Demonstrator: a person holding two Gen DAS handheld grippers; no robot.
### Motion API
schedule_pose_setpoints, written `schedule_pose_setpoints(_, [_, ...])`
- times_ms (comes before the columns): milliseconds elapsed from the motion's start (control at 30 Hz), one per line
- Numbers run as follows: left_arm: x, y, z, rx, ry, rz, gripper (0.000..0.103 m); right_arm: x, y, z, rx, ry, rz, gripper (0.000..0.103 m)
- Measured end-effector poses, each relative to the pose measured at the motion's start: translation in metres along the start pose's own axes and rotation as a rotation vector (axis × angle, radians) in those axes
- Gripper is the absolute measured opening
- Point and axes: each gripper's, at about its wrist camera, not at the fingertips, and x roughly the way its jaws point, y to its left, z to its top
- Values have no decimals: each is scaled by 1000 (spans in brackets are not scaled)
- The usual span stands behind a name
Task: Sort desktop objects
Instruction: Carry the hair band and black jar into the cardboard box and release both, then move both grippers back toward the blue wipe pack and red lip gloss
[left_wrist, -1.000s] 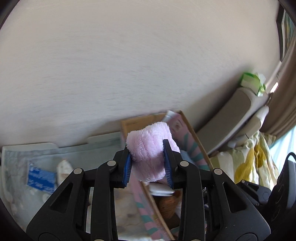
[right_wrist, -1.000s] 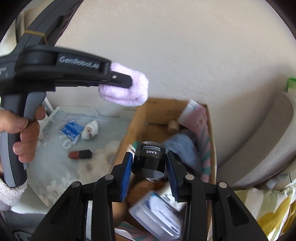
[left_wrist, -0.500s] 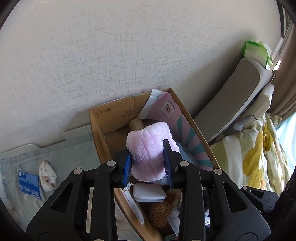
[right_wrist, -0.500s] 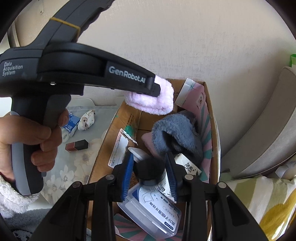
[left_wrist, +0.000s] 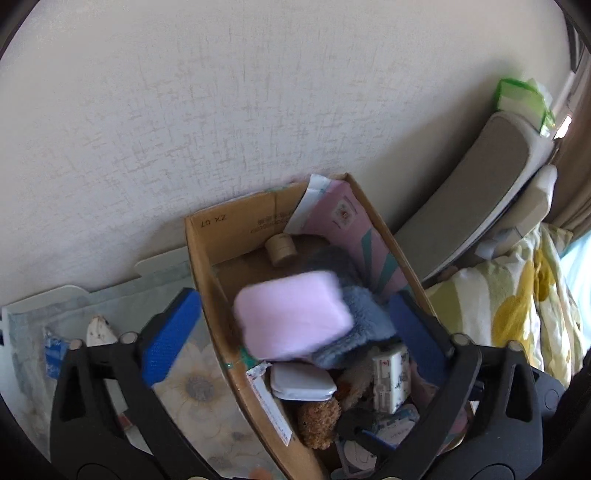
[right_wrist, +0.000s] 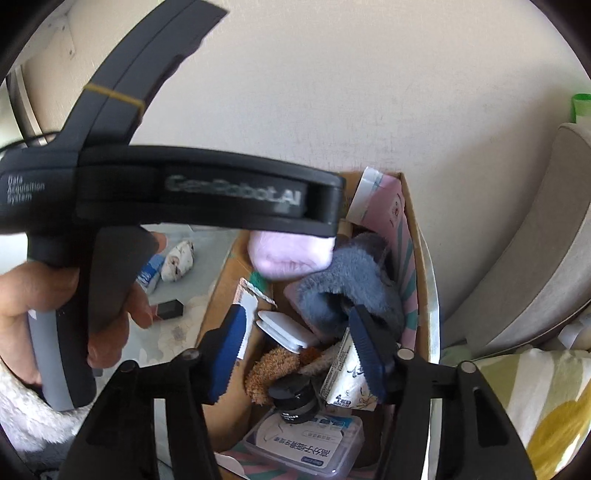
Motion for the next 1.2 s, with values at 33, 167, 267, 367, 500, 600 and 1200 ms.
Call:
schedule_pose_setpoints(33, [-1,0,0,-2,0,-8,103,-2,2,0,-2,3,-10,55])
schedule_pose_setpoints(167, [-7,4,-4,-4,-3,-3,103,-7,9,-1,-8,2,-9,55])
schedule_pose_setpoints(267, [-14,15,-7,-21,-6,-9,103,-8,18,-1,-21,12,-15,55])
schedule_pose_setpoints(367, [-23,29,-12,-41,-13,-6,103,-8,27,-2,-32,22,-27,58])
schedule_pose_setpoints(500, [-43,58,-21,-78,-34,12,103,-13,39,-2,-33,12,-2,78])
schedule_pose_setpoints(600, [-56,79,-30,-92,-42,45,103,-12,53,1,-57,11,-6,79])
schedule_pose_setpoints(1200, [-123,285,-125,-293,-13,295,103,52,159,8,-154,46,75,81])
